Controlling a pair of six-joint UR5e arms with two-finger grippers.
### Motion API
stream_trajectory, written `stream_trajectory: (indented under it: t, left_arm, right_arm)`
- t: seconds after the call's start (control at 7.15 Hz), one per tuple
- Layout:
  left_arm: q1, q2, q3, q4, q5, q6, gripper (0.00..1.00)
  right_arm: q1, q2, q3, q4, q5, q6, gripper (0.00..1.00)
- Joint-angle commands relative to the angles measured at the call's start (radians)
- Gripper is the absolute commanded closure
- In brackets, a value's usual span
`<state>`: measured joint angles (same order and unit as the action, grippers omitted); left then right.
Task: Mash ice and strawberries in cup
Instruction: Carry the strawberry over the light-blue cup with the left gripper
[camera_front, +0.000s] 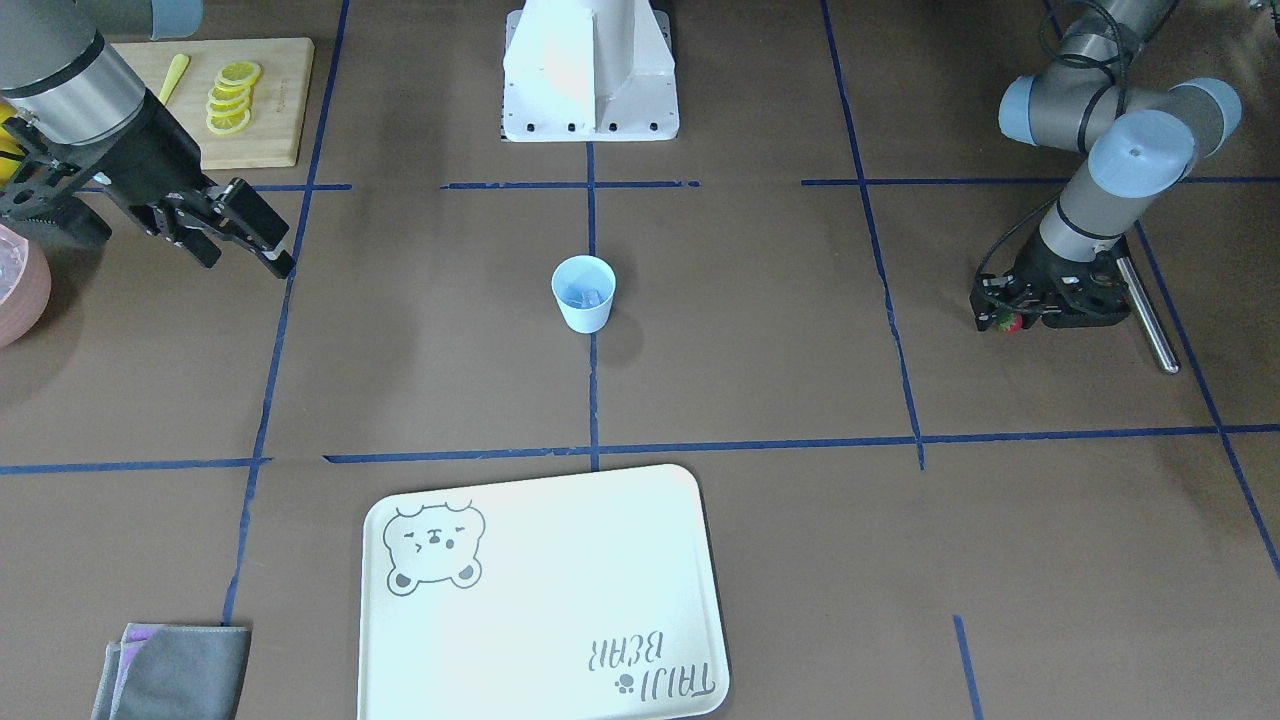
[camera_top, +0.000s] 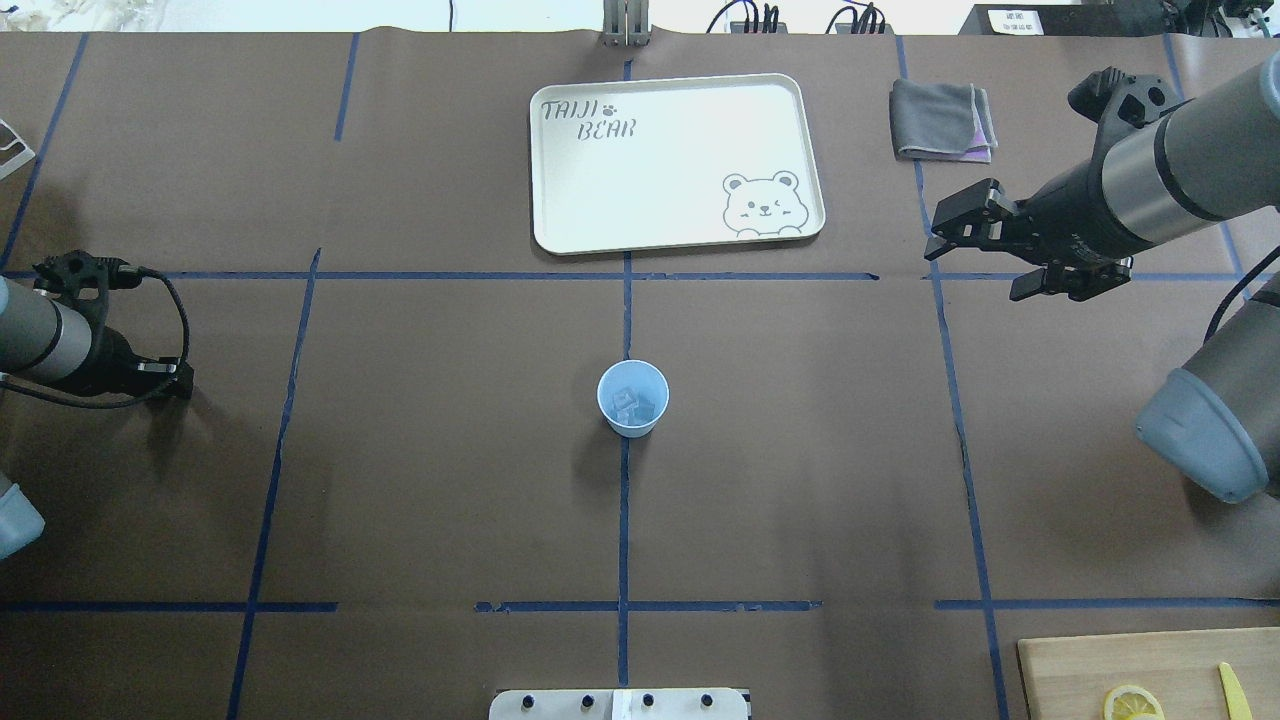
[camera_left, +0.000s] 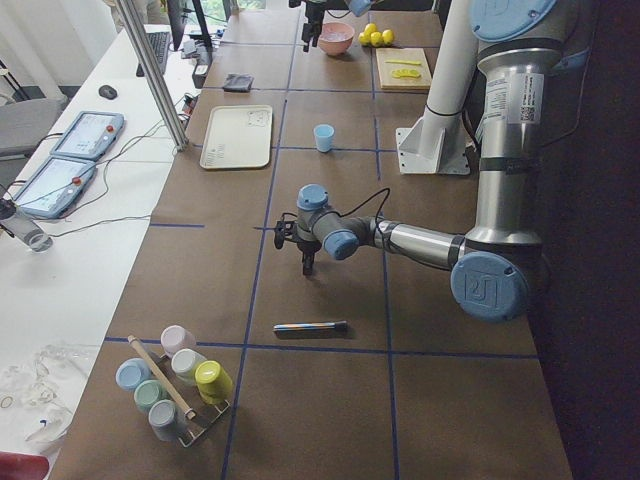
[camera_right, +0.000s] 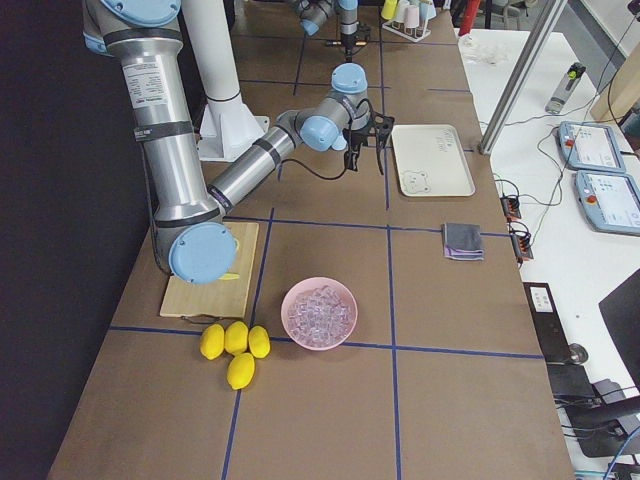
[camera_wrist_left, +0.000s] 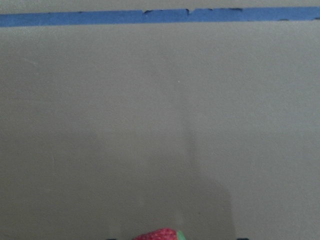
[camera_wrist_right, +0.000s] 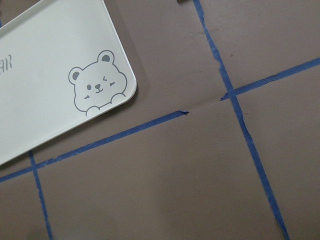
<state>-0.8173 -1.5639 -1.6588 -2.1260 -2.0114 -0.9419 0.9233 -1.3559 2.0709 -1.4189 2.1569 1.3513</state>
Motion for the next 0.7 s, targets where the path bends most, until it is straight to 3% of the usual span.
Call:
stream_trajectory:
  t: [0.0,0.28,0.56]
  left_arm:
    - [-0.003,-0.001,-0.009,0.001,-0.003,0.002,1.00]
    - [-0.005,-0.065,-0.031,0.006,-0.007,-0.020,1.00]
    - [0.012,-0.253,-0.032,0.026,-0.020,-0.221,1.00]
  right_arm:
    - [0.000,0.003,0.001,0.000,0.000,0.000,0.00]
    - [0.002,0.001,0.006,0.000,0.001,0.000,0.00]
    - [0.021,-0.024,0.005,0.002,0.011,-0.044,0.00]
